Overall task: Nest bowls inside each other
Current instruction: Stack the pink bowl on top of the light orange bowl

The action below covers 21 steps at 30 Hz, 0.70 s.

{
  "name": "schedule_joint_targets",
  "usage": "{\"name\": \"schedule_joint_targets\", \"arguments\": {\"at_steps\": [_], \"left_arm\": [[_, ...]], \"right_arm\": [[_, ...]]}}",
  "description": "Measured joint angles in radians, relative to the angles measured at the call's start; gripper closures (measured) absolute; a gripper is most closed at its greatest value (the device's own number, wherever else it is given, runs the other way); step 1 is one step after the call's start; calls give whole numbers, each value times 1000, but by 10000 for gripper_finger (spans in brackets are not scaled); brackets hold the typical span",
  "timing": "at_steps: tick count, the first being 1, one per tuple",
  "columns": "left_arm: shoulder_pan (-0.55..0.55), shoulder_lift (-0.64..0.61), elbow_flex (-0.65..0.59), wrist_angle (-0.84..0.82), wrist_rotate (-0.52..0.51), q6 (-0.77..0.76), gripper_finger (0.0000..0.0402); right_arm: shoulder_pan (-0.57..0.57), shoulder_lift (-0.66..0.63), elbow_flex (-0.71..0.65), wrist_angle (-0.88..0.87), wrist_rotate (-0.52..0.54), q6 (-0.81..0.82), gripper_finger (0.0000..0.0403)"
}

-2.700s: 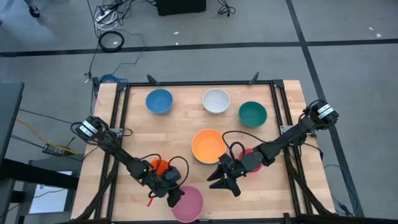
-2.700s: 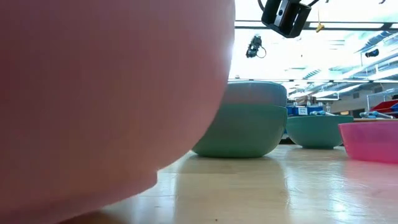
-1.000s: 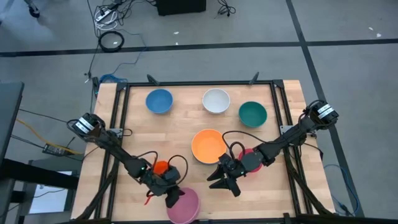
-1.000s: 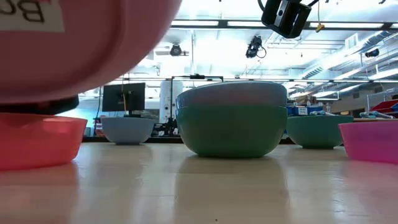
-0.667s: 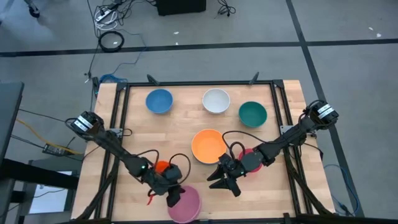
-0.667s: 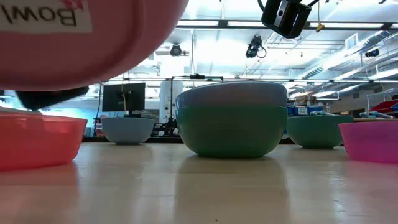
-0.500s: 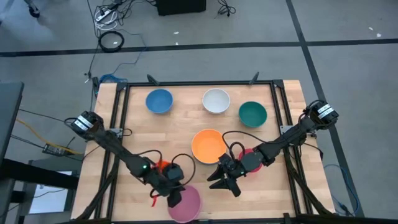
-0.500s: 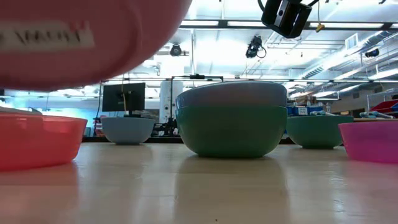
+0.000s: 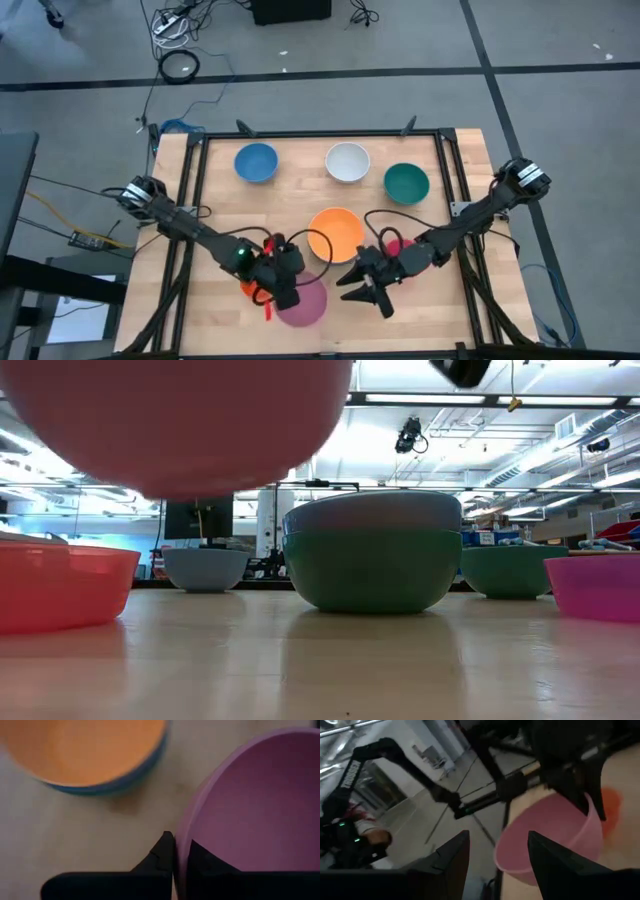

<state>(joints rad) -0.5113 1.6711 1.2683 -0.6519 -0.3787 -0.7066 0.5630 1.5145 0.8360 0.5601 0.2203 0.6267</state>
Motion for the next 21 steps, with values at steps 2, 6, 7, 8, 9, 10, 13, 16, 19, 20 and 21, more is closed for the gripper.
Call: {"name": "schedule_joint_targets", "arguments": {"at_steps": [2, 6, 7, 8, 9, 10, 13, 16, 19, 20, 21], "left_arm": [[21, -2, 6, -19, -16, 34, 383], [74, -25, 6, -8, -20, 116, 383], [88, -35, 6, -2, -22, 138, 383], [102, -46, 6, 9, -26, 162, 383], [118, -58, 6, 22, -29, 185, 383], [134, -71, 6, 33, -29, 208, 383], [193, -112, 6, 72, -31, 286, 383], [265, -131, 6, 116, -16, 363, 383], [337, -127, 6, 180, 68, 427, 383], [358, -120, 6, 201, 96, 444, 383], [377, -113, 8, 214, 107, 458, 383]], "right_arm": [[7, -37, 0, -33, 44, -32, 211], [20, -123, 0, -160, 123, -55, 211], [24, -143, 0, -193, 141, -55, 211], [26, -160, 0, -217, 155, -55, 211], [28, -176, 0, -241, 170, -55, 211], [32, -190, 0, -259, 185, -56, 211], [33, -217, 0, -294, 207, -61, 211], [33, -222, 0, -301, 211, -71, 211], [29, -220, 0, -305, 211, -76, 211], [26, -217, 0, -309, 211, -75, 211], [25, -214, 0, -319, 211, -73, 212]]}}
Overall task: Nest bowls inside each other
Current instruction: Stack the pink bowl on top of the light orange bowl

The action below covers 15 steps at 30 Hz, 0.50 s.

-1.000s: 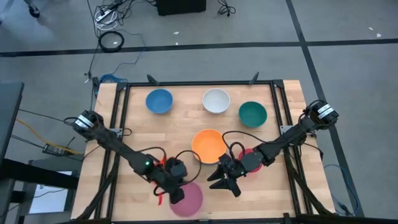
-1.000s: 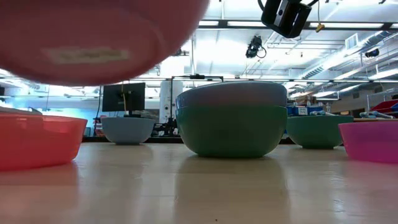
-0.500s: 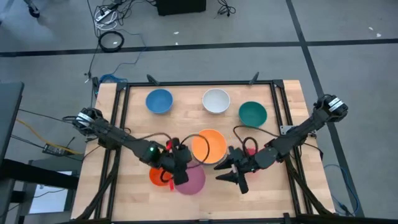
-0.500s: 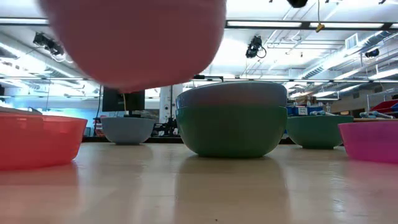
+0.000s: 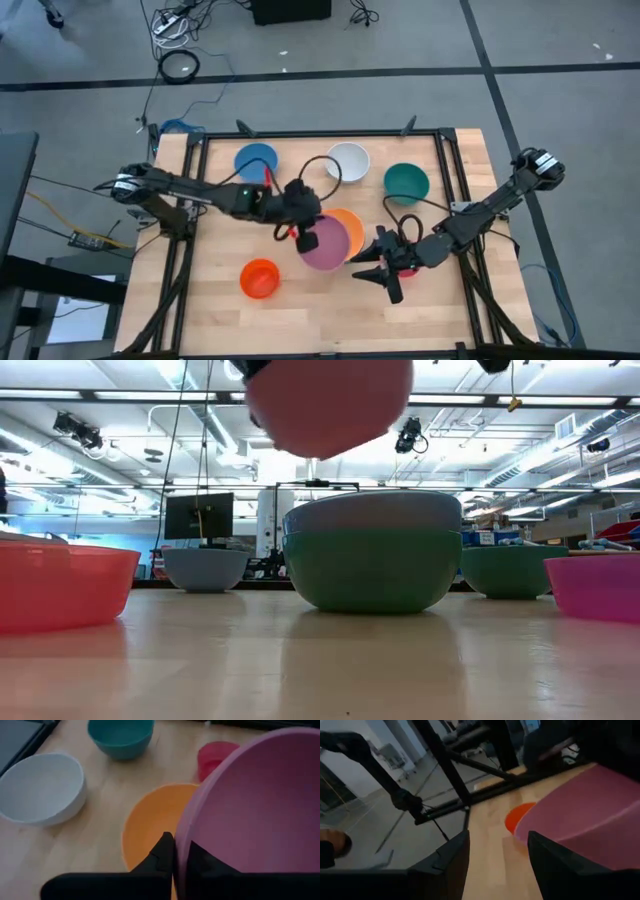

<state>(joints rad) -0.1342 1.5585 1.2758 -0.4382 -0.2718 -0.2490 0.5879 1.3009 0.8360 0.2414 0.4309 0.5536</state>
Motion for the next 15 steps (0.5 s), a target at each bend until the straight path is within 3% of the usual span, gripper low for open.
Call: {"name": "schedule_joint_targets", "arguments": {"at_steps": [15], "left_arm": [[156, 128, -2, 98, 162, 88, 383]], "right_arm": [[-6, 5, 0, -30, 37, -25, 234]]}}
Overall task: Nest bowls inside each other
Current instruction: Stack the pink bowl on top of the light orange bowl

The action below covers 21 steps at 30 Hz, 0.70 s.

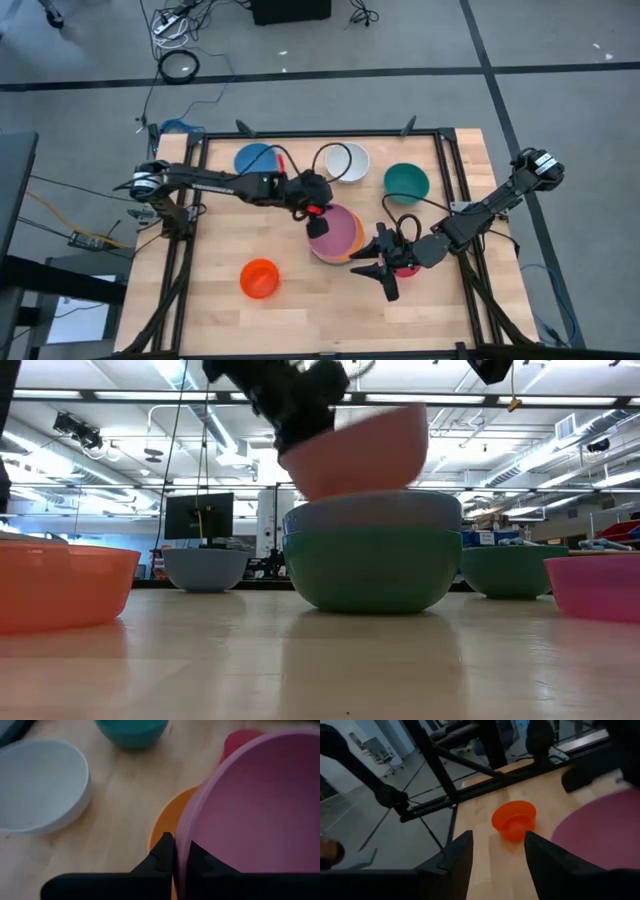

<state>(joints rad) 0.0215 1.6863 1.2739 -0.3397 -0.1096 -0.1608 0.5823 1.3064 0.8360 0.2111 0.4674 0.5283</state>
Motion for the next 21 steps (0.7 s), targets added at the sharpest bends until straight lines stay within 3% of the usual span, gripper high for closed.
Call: {"name": "schedule_joint_targets", "arguments": {"at_steps": [9, 21], "left_arm": [[4, 56, -1, 14, 12, 0, 383], [5, 107, -1, 65, 17, -7, 382]], "right_arm": [[1, -40, 0, -4, 122, -101, 235], [-3, -104, 0, -28, 171, -149, 234]]}}
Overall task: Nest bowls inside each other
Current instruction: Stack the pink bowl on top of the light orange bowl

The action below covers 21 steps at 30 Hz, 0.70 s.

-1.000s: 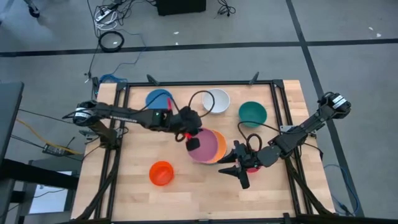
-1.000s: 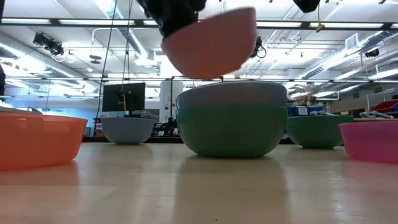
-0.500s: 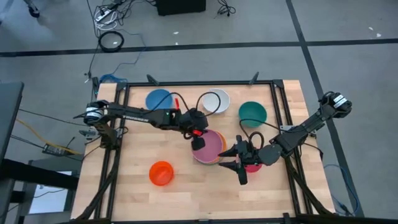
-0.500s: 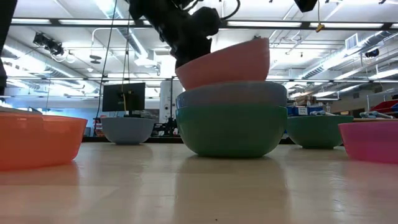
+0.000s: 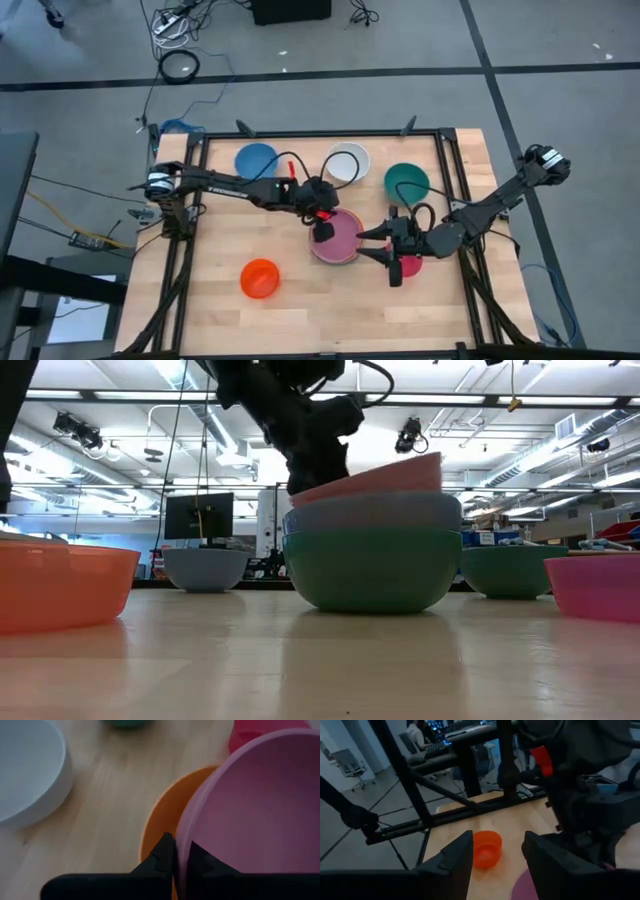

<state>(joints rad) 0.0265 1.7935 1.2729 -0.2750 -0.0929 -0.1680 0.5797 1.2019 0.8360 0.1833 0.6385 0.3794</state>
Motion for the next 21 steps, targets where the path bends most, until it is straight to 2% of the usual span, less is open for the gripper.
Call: {"name": "schedule_joint_targets", "arguments": {"at_steps": [5, 14, 21], "left_arm": [[0, 3, 0, 4, 0, -19, 363], [0, 3, 0, 0, 10, -52, 283], [0, 2, 0, 36, 20, -72, 240]], "right_arm": [[0, -16, 0, -38, 21, 5, 234], [0, -23, 0, -60, 26, 9, 234], [-1, -23, 0, -131, 110, 11, 236]]}}
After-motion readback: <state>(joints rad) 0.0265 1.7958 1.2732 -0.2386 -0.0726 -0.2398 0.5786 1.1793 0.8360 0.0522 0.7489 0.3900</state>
